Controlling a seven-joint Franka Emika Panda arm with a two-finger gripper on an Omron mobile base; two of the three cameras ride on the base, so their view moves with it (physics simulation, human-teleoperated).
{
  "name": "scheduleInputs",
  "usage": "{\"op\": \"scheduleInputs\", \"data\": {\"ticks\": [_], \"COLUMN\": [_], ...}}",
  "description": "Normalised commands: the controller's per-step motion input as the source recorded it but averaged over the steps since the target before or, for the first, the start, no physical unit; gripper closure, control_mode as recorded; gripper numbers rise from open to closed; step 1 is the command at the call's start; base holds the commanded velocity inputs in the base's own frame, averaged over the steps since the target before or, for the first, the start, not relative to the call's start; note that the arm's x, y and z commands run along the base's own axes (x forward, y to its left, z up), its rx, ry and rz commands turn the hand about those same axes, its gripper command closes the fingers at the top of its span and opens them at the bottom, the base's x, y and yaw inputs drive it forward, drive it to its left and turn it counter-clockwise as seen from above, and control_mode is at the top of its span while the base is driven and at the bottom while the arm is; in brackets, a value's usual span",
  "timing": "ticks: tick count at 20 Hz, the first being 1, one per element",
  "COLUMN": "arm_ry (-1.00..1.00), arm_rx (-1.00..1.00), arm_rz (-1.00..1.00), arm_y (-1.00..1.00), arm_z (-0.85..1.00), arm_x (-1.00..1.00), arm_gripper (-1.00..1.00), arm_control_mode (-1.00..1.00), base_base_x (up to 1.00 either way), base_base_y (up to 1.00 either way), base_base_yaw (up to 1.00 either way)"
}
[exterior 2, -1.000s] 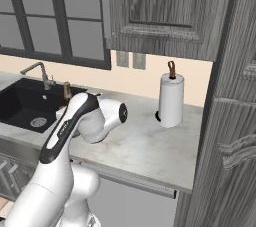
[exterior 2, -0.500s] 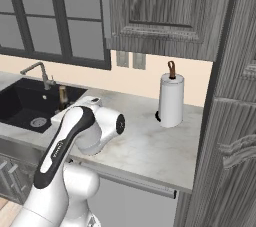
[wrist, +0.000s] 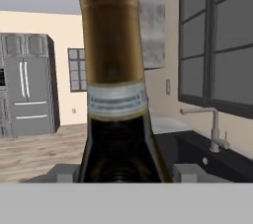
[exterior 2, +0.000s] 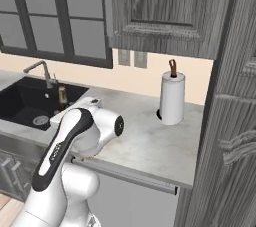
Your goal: There is a wine glass and glass cup on the dining counter. Place the wine bottle next to the wine glass and the juice bottle next to the glass cup.
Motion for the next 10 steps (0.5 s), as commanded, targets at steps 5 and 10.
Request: {"op": "scheduleInputs", "data": {"ticks": [5, 10], "arm_ry": [0.00, 0.00], "arm_rx": [0.00, 0.00], "arm_rz": [0.00, 0.00], "arm_y": [0.00, 0.00], "arm_z": [0.00, 0.00], "arm_x": [0.00, 0.00], "arm_gripper": [1.00, 1.00], "arm_control_mode": [1.00, 1.00], "base_base_x": [-0.60, -0.56], "base_base_y": [0.04, 0.16], "base_base_yaw": [0.03, 0.25]}}
